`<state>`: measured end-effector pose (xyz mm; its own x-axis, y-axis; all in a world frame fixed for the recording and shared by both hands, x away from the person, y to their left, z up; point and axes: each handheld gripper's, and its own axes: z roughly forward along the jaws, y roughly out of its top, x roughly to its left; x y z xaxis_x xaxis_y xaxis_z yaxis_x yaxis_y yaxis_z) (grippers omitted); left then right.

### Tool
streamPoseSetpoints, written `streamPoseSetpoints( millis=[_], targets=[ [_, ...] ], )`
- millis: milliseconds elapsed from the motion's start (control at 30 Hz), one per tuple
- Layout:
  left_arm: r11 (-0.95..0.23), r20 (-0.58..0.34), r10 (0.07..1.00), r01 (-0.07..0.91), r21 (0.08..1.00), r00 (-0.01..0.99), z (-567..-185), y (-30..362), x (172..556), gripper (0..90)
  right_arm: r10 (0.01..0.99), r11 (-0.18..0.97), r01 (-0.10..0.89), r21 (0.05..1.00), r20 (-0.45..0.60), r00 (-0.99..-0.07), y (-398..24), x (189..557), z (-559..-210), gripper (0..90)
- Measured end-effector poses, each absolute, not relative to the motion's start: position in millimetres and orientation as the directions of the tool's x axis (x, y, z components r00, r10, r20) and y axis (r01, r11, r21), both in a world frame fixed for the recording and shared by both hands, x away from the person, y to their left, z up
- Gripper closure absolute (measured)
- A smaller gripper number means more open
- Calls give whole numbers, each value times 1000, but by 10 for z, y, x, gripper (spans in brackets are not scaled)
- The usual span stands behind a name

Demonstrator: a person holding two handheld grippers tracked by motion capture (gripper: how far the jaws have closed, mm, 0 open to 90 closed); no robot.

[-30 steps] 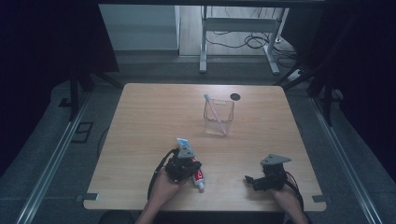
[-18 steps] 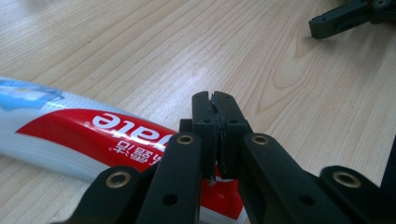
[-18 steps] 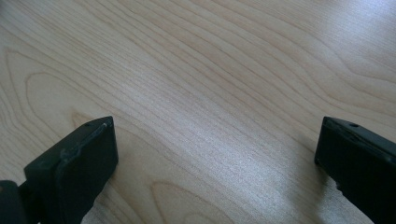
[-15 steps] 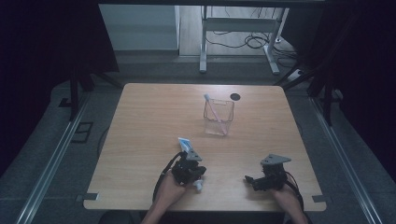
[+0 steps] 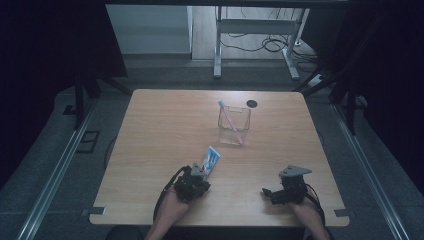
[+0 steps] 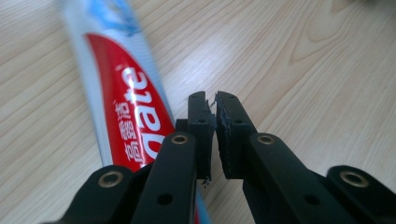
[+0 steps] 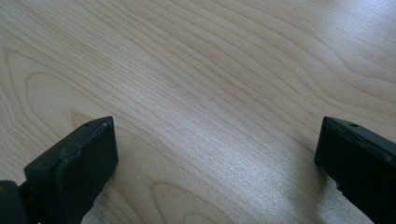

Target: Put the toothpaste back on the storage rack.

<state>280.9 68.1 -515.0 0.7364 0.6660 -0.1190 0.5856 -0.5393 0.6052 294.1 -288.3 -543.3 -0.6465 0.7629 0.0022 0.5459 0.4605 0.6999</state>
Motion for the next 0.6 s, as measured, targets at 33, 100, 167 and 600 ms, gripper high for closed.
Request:
streamPoseSetpoints(
  millis=[33, 100, 167, 600],
  targets=[
    [-543, -113, 668, 585, 602, 736, -5149, 701, 2807, 845, 763, 461, 546, 700, 2, -647, -2883, 2941, -5433, 0],
    [-546, -110, 670, 588, 597, 734, -5150, 738, 2808, 848, 763, 461, 546, 700, 2, -647, -2883, 2941, -5433, 0],
    [-541, -120, 669, 591, 598, 733, -5155, 764, 2810, 847, 763, 461, 546, 700, 2, -646, -2883, 2941, -5433, 0],
    [-524, -116, 663, 569, 633, 740, -4912, 877, 2907, 678, 763, 461, 546, 700, 2, -647, -2883, 2941, -5433, 0]
  ],
)
